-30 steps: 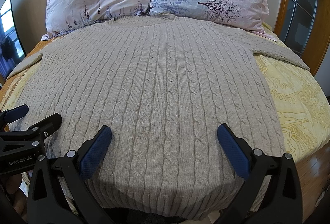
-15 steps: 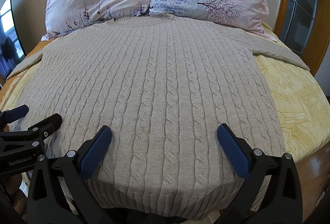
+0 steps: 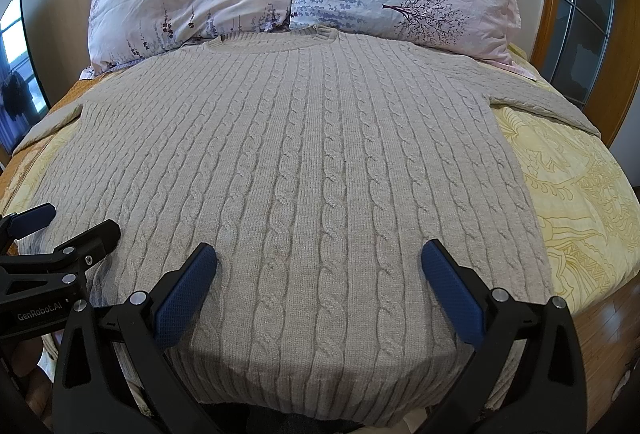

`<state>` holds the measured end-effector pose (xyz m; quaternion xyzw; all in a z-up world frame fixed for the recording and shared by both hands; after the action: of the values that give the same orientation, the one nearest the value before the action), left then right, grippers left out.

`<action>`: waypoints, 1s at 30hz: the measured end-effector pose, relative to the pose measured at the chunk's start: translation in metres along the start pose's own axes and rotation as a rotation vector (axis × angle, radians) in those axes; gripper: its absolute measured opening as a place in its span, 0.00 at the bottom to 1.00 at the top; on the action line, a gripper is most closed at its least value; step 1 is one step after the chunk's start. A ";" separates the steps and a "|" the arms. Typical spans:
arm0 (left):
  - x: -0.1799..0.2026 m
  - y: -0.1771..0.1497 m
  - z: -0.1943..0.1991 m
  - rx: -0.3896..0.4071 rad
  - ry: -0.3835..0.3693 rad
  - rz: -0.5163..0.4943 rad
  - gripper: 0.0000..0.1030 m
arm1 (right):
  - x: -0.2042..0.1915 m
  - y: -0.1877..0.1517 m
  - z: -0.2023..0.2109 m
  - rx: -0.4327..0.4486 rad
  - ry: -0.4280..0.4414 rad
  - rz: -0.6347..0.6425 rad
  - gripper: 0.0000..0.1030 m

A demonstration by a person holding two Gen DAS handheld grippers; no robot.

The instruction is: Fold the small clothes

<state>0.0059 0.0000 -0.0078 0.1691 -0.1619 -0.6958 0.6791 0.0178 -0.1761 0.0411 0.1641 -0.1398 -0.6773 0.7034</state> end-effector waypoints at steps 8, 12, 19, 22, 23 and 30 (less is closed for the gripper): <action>0.000 0.000 0.000 0.000 0.000 0.000 0.98 | 0.000 0.000 0.000 0.000 0.000 0.000 0.99; 0.000 0.000 0.000 0.000 0.000 0.000 0.98 | 0.000 0.000 0.000 0.001 0.000 0.000 0.99; 0.000 0.001 0.000 -0.007 0.000 0.001 0.98 | 0.001 0.000 0.000 0.001 0.000 -0.001 0.99; -0.001 0.002 0.001 -0.014 0.000 0.000 0.98 | 0.001 0.000 0.000 0.001 0.000 -0.001 0.99; -0.001 0.003 0.000 -0.017 0.000 -0.001 0.98 | 0.001 0.000 0.000 0.001 0.000 0.000 0.99; 0.000 0.005 -0.002 -0.015 0.002 -0.013 0.98 | -0.001 0.000 -0.003 0.032 0.016 0.023 0.99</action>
<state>0.0110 -0.0001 -0.0071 0.1655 -0.1550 -0.7012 0.6759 0.0187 -0.1752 0.0385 0.1793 -0.1470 -0.6655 0.7095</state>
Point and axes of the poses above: each gripper's, at about its wrist camera, not at the fingertips, and z roughly against the way its jaws point, x to its right, y to its top, the point moved 1 cm from there along -z, roughly the way its jaws point, and after that the axes turned 10 degrees about -x, right-handed, at the moved point
